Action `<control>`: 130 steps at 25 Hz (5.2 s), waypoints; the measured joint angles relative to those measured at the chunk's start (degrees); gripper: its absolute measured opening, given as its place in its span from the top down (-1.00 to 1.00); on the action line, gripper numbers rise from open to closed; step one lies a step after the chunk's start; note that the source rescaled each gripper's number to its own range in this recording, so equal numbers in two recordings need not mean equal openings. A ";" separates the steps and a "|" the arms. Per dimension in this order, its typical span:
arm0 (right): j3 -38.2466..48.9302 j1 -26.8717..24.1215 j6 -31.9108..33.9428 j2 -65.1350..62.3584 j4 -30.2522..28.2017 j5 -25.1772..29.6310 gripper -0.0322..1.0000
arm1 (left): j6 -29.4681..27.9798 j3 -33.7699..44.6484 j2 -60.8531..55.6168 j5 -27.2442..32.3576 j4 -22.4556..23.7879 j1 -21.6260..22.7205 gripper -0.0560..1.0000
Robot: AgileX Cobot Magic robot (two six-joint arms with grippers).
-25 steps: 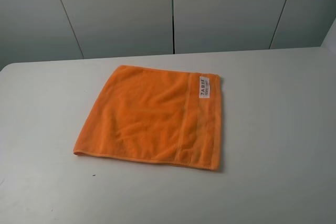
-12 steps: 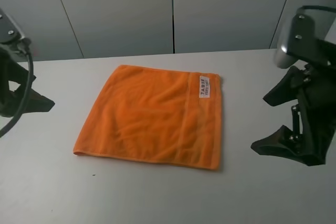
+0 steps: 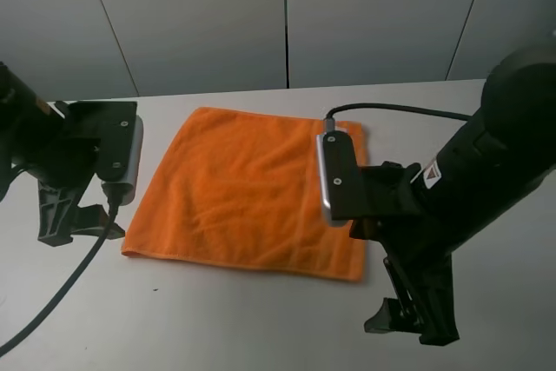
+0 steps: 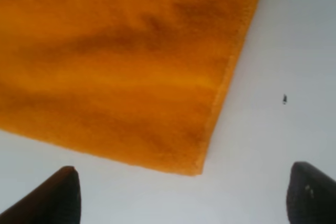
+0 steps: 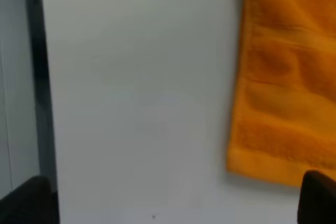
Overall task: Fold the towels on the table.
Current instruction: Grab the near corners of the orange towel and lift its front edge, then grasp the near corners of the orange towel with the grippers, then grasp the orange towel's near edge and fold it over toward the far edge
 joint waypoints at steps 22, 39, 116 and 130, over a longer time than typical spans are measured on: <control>-9.44 5.08 6.88 17.63 -3.42 -6.39 -1.00 | -2.83 0.30 7.35 -2.82 8.87 -0.65 -1.00; -10.80 5.08 11.59 22.65 -10.61 -6.68 -1.00 | 1.68 5.75 11.95 -12.45 6.15 -0.68 -1.00; -13.02 1.61 19.09 22.85 -13.89 -4.23 0.94 | -12.73 4.75 20.59 -25.21 6.59 -0.77 0.89; -13.35 1.61 39.71 13.77 -42.48 -3.76 0.94 | -19.08 1.87 4.45 -9.94 5.57 -0.77 0.89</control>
